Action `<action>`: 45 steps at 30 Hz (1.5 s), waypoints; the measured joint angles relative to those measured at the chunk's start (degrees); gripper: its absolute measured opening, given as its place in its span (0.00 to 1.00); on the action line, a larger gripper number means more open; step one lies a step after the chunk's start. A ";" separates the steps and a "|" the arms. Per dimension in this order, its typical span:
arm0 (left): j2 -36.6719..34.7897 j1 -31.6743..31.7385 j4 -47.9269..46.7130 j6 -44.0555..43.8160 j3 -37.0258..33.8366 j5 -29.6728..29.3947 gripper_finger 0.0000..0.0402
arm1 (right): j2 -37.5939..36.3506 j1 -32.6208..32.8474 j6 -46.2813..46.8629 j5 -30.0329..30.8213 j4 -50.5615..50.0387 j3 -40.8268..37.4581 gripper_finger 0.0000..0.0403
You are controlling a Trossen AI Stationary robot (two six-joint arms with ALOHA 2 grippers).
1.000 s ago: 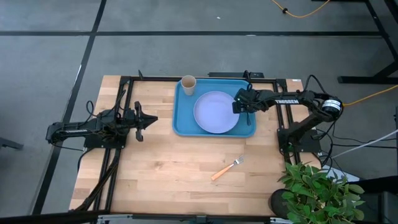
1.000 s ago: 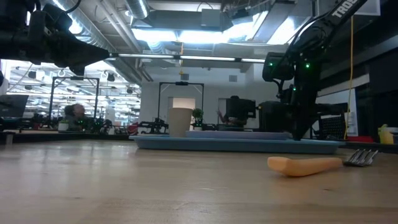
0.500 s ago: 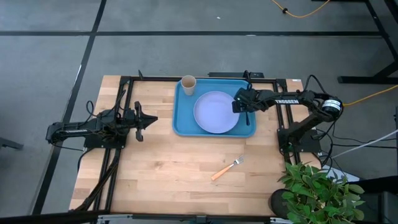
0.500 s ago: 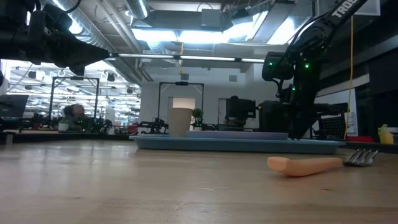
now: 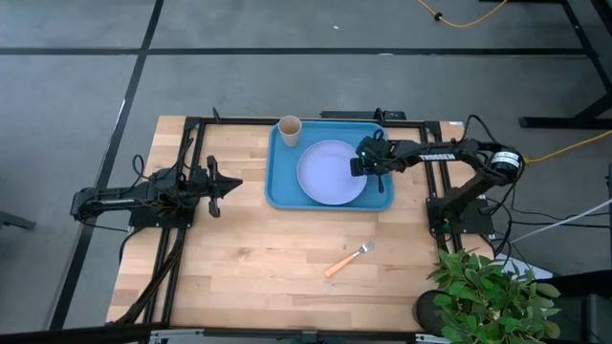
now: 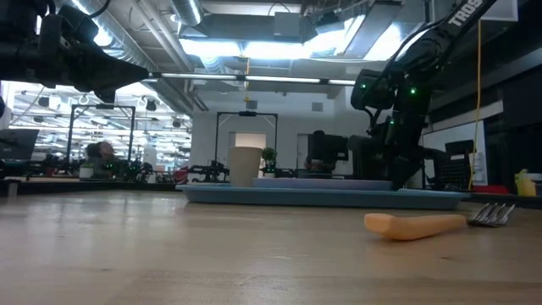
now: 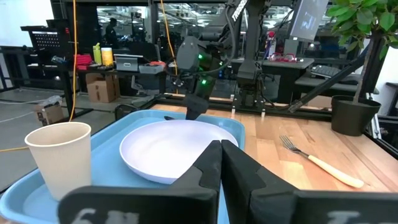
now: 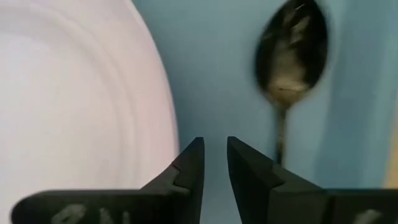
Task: Pick and place plate/cup/fork/spoon on tray
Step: Adjust the purple plate on the tray, then put the brown fork on the blue tray to the left of the black spoon
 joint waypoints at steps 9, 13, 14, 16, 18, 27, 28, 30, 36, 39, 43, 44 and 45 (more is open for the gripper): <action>0.00 0.00 0.00 0.00 -0.02 0.00 0.05 | 1.54 1.03 -0.24 -0.89 6.43 0.00 0.19; 0.00 0.01 -0.01 0.00 -0.01 0.00 0.07 | 1.54 1.03 -1.40 -1.34 7.97 0.02 0.19; 0.00 0.00 0.00 0.00 -0.01 0.00 0.07 | 1.54 1.03 -1.42 -1.65 8.00 0.04 0.18; 0.00 0.02 -0.01 0.00 -0.01 0.00 0.07 | 1.54 1.03 -1.42 -1.97 7.75 0.04 0.19; 0.00 0.00 0.00 0.02 0.00 0.00 0.07 | 1.54 1.03 -1.65 -2.01 7.75 0.04 0.18; 0.00 0.00 0.00 0.00 -0.02 0.00 0.04 | -3.41 1.55 -3.82 10.19 5.80 0.04 0.18; 0.00 0.02 0.00 0.00 0.00 0.00 0.04 | -4.65 1.98 -4.18 11.22 5.38 0.04 0.18; 0.00 0.00 0.00 0.00 0.00 0.00 0.03 | -7.04 3.30 -4.31 11.37 5.11 0.04 0.18; 0.00 0.01 0.00 0.00 -0.01 0.00 0.01 | -12.13 11.61 -4.12 5.66 4.05 0.04 0.19; -0.01 0.01 -0.01 0.00 -0.01 0.00 0.00 | -13.24 18.87 -5.41 3.37 7.48 0.04 0.18; -0.02 0.00 0.00 0.00 0.00 0.00 0.01 | -12.42 29.95 -10.44 3.02 12.55 0.06 0.18; -0.01 0.01 0.00 0.00 0.00 0.00 0.01 | -11.87 32.19 -11.42 2.71 12.81 0.07 0.18; -0.01 0.02 0.00 0.00 -0.02 0.00 0.02 | -11.13 34.27 -12.01 2.52 12.45 0.07 0.19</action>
